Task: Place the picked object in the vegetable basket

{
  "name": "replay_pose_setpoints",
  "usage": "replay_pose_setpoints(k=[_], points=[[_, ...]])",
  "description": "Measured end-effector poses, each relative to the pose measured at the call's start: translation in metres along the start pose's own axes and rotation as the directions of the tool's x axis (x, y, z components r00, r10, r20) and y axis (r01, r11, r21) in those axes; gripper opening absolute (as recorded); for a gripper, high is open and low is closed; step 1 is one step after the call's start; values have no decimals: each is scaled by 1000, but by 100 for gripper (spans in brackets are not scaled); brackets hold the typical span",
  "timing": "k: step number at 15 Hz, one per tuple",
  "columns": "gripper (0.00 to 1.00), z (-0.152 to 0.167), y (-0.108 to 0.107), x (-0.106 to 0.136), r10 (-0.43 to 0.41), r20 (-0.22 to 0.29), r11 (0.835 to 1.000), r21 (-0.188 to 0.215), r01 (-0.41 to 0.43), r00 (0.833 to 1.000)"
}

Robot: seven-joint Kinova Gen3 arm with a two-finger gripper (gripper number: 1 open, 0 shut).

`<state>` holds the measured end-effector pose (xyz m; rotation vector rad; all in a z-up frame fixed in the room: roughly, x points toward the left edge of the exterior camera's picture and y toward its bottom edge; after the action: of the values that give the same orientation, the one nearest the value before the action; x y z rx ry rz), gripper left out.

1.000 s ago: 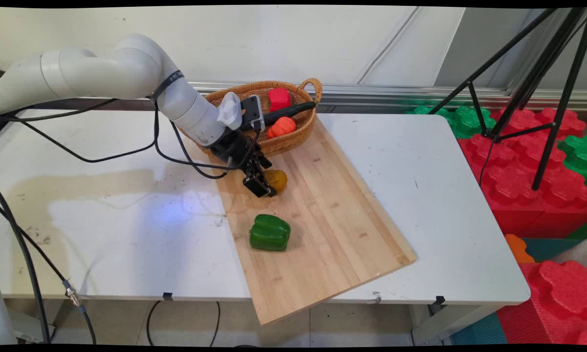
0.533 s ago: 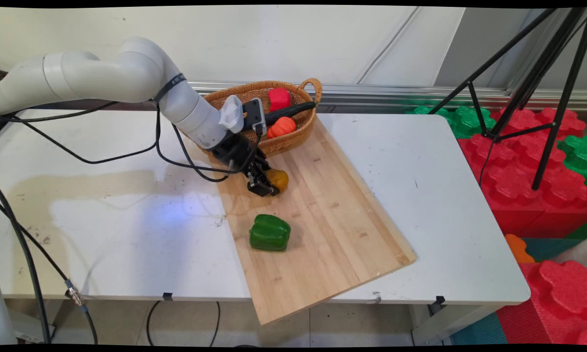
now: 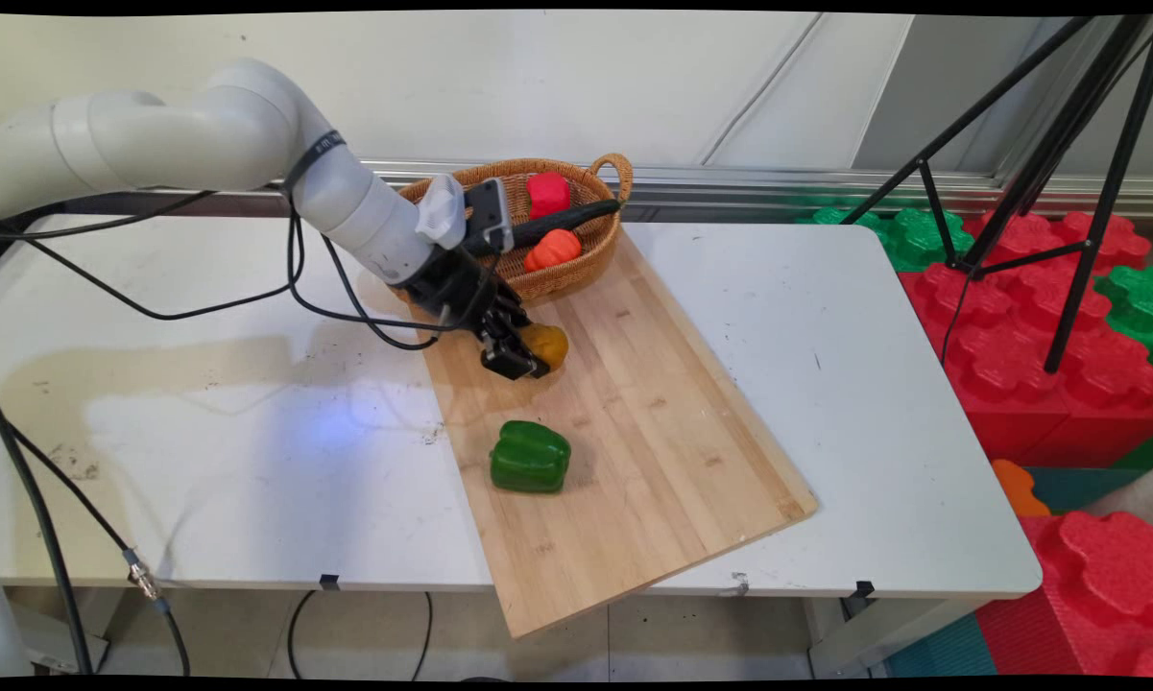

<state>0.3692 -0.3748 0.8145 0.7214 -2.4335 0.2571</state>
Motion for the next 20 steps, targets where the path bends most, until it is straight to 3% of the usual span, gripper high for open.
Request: replay_pose_setpoints(k=[10, 14, 20], points=[[0, -104, -5, -8, -35, -147, 999, 12, 37, 989], [0, -145, -17, -14, -51, -193, 997, 49, 62, 980], [0, -177, -48, -26, -64, -210, 987, 130, 93, 976]])
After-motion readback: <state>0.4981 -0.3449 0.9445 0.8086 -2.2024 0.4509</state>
